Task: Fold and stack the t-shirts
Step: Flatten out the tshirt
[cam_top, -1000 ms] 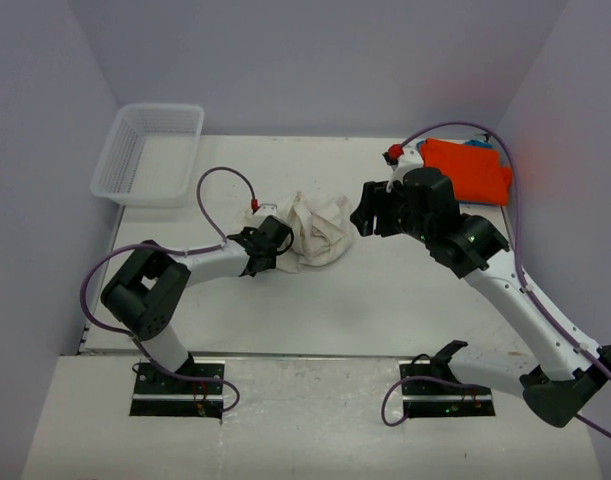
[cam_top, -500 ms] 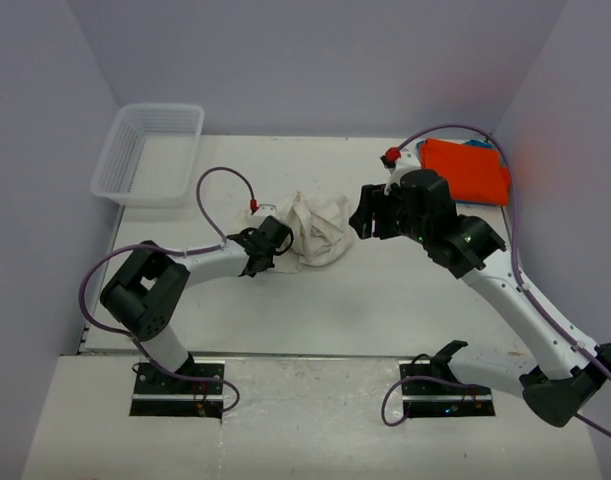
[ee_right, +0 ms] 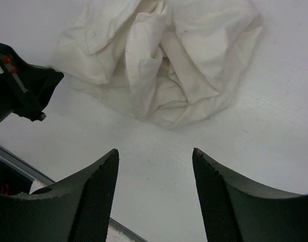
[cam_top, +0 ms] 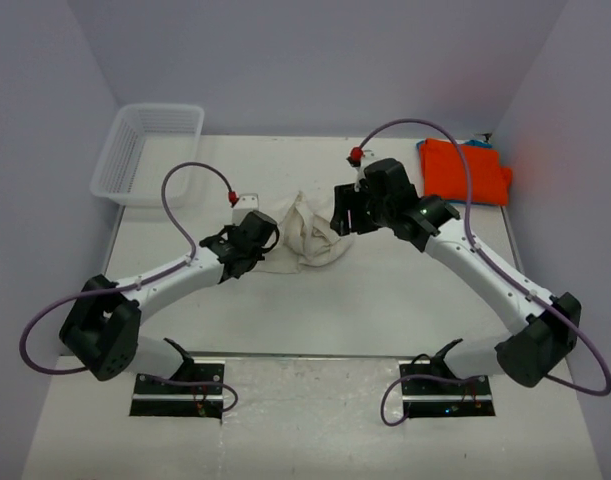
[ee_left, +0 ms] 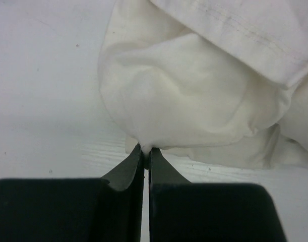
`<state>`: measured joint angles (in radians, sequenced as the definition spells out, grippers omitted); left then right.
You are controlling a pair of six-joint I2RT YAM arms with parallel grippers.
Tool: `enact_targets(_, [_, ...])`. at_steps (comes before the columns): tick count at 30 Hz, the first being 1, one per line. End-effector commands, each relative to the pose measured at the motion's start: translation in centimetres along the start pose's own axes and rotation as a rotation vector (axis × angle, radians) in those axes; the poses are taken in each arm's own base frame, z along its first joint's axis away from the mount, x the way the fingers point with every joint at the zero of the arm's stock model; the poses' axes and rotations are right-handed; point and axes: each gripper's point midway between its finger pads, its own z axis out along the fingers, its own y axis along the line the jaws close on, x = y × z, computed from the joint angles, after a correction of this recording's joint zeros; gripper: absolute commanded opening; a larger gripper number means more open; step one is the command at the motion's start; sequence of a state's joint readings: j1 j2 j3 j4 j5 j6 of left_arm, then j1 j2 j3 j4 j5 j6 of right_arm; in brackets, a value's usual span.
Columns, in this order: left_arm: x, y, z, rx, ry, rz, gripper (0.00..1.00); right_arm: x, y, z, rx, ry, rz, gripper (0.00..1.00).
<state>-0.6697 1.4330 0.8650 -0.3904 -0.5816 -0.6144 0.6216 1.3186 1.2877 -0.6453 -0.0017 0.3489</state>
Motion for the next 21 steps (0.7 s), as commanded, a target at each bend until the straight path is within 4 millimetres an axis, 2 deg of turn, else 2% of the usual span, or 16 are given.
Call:
enact_targets(1, [-0.1, 1.8, -1.7, -0.029, -0.015, -0.066, 0.00, -3.3, 3.2, 1.3, -0.138, -0.035, -0.038, 0.62])
enact_targets(2, [-0.1, 1.9, -2.0, -0.024, -0.017, -0.073, 0.00, -2.9, 3.6, 3.0, -0.153, 0.010, -0.039, 0.63])
enact_targets(3, [0.3, 2.2, -2.2, -0.028, -0.009, -0.071, 0.00, -3.9, 4.9, 3.0, -0.193, 0.009, -0.041, 0.63])
enact_targets(5, [0.2, 2.7, -2.8, -0.030, -0.014, -0.084, 0.00, -3.5, 5.5, 5.0, -0.204, 0.056, -0.041, 0.65])
enact_targets(7, [0.3, 3.0, -3.3, -0.023, -0.011, -0.091, 0.00, -4.5, 7.0, 5.7, -0.250, 0.048, -0.042, 0.65])
enact_targets(8, [0.5, 3.0, -3.3, -0.021, -0.005, -0.090, 0.00, -3.9, 7.1, 7.0, -0.251, 0.085, -0.034, 0.65])
enact_targets(10, [0.6, 3.1, -3.5, -0.016, -0.002, -0.095, 0.00, -4.7, 8.2, 7.6, -0.284, 0.085, -0.032, 0.65])
enact_targets(15, [0.7, 3.0, -3.9, 0.004, 0.001, -0.105, 0.00, -3.7, 9.6, 11.5, -0.294, 0.162, -0.039, 0.64])
enact_targets(18, [0.9, 3.0, -4.0, 0.014, 0.006, -0.108, 0.00, -2.8, 10.3, 13.2, -0.298, 0.207, -0.045, 0.63])
enact_targets(21, [1.3, 3.0, -4.0, 0.021, 0.013, -0.109, 0.00, -1.8, 11.5, 14.0, -0.307, 0.229, -0.065, 0.63])
